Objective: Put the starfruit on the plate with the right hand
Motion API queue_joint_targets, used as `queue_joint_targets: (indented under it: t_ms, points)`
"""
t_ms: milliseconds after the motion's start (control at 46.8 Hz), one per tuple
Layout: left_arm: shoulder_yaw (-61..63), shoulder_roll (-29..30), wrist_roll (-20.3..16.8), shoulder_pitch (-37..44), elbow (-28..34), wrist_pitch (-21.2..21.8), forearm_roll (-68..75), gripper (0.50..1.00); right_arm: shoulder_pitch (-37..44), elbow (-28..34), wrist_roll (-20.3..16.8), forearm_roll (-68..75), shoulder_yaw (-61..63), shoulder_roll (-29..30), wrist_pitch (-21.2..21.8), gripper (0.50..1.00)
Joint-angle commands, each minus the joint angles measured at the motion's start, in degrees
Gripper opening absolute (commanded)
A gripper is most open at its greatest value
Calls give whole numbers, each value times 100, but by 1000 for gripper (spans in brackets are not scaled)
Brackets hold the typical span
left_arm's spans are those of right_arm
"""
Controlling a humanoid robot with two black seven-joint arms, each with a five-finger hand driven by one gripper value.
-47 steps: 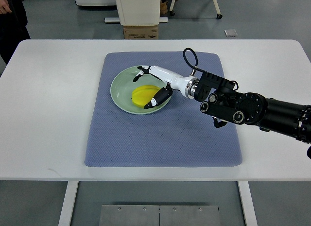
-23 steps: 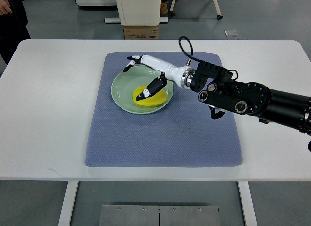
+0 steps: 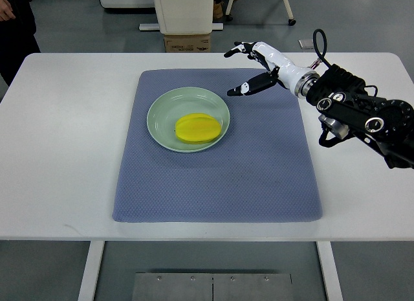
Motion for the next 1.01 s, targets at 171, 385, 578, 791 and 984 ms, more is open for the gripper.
queue_joint_targets:
  t_ms: [171,385,578,791,984]
  points:
    - [0,0,1,-1,0,-2,0,1000,-744,-144,-152,8,1280,-52,-70,998]
    - [0,0,1,-1,0,7,0,1000,-1272,-171,-275,8,2405,-8,-105,998]
    - [0,0,1,-1,0,7,0,1000,-1650,-171,-398,8,3179,45,-281,998]
    - [0,0,1,-1,0,-2,0,1000,-2037,-144,-749,43,4365,361,-307,1000]
    - [0,0,1,-1,0,-2,0,1000,-2353,-118,-767,61,5183,537,-307,1000]
